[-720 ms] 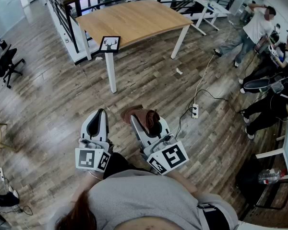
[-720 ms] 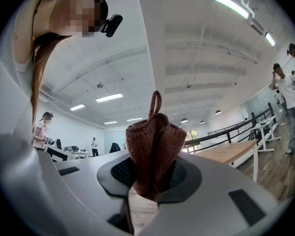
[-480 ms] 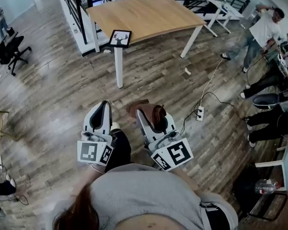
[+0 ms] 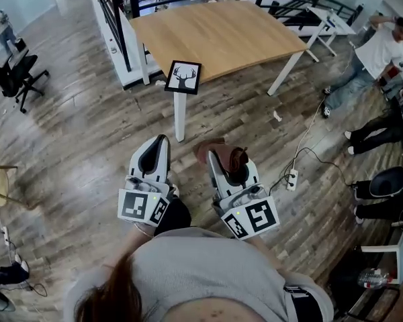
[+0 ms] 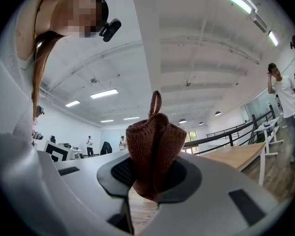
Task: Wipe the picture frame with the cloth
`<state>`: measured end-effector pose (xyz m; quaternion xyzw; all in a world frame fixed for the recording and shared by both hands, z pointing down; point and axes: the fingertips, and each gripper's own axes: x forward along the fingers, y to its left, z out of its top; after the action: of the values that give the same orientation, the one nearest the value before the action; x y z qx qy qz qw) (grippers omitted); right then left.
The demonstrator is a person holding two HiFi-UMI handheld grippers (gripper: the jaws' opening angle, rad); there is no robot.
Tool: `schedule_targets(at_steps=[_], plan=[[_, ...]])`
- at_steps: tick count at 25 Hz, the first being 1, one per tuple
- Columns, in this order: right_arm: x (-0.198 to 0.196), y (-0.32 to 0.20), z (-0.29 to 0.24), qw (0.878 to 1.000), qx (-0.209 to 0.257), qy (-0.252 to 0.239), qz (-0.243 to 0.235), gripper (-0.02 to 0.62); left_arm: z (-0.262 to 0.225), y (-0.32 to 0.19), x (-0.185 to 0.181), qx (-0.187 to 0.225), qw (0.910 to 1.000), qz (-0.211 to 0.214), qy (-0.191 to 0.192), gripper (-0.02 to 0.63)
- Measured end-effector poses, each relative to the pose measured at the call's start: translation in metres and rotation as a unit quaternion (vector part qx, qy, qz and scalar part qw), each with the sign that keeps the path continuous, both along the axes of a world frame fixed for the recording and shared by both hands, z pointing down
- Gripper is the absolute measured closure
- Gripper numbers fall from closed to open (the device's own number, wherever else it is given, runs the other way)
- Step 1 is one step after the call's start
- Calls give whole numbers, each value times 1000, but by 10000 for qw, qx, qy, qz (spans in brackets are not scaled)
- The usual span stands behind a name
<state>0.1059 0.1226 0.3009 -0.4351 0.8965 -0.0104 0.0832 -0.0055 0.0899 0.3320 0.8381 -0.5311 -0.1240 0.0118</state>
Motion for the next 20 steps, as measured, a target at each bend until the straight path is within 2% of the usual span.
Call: schedule_targets(at_steps=[11, 15, 20], plan=[[-39, -183, -12, 9996, 45, -106, 265, 499, -8, -184, -35, -44, 9993, 342, -155, 597], [-46, -225, -13, 9989, 66, -134, 435, 499, 0, -221, -38, -174, 9979, 616, -135, 597], [-44, -242, -9, 9982, 43, -59, 598, 499, 17, -241, -38, -274, 9968, 745, -10, 596]])
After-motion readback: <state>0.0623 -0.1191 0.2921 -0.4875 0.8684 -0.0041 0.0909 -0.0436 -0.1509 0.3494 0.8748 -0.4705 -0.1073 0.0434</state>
